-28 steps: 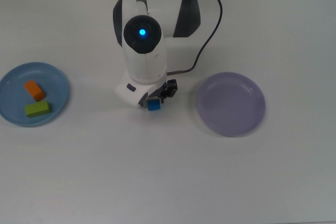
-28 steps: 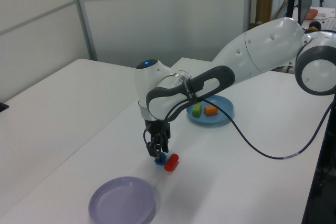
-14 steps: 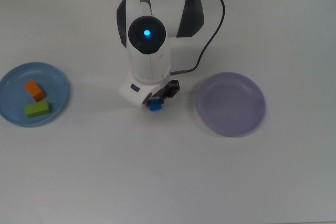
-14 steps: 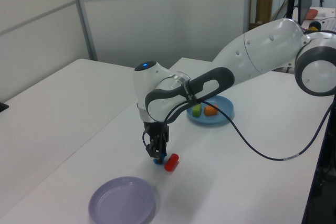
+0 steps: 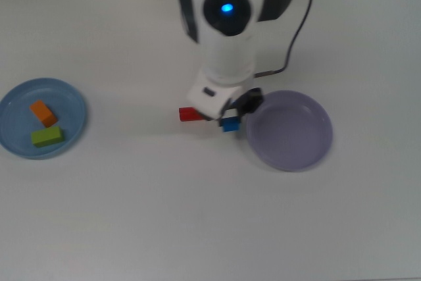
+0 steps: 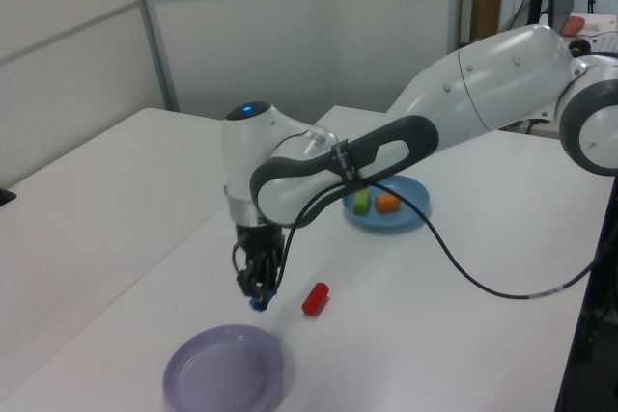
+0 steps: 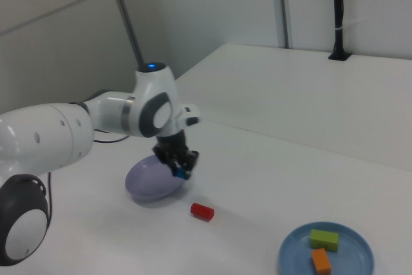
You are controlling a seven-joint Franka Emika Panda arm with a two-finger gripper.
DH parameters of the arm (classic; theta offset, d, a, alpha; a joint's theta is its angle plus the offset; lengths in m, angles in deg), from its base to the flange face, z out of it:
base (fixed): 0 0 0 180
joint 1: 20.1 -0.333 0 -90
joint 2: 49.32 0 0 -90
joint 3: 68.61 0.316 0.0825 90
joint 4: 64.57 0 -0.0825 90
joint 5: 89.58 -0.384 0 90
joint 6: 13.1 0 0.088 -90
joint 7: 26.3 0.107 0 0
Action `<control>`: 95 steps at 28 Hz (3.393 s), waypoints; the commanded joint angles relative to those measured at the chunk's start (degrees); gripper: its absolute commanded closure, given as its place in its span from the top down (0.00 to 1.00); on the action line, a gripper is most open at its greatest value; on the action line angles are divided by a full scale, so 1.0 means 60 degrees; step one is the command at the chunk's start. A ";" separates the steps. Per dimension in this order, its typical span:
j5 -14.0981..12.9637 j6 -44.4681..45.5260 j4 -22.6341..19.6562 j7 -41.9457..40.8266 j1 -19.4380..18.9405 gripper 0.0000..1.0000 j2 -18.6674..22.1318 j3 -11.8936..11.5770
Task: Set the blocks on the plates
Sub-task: 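Carry the blue block onto the lavender plate and release it, then move the gripper to the red block and grasp it, then carry the red block onto the lavender plate and release it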
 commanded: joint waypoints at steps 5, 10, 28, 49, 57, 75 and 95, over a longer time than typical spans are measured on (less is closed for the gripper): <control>0.0569 -0.1017 -0.0088 0.0640 -0.1001 0.10 -0.0057 -0.0024; 0.1096 -0.1608 -0.0088 0.0976 -0.1265 0.11 -0.0335 -0.0024; 0.1303 -0.0237 -0.0118 0.1212 -0.1032 1.00 -0.0059 -0.0287; 0.0628 0.1278 -0.1348 -0.1630 0.0844 1.00 0.0587 -0.0405; 0.0614 0.1015 -0.1333 -0.1645 0.0844 1.00 0.0280 -0.0420; 0.0599 0.0091 -0.1275 -0.1586 0.0815 0.33 -0.0043 -0.0420; -0.0324 0.0106 -0.0689 -0.0869 -0.0121 0.14 0.1027 -0.0273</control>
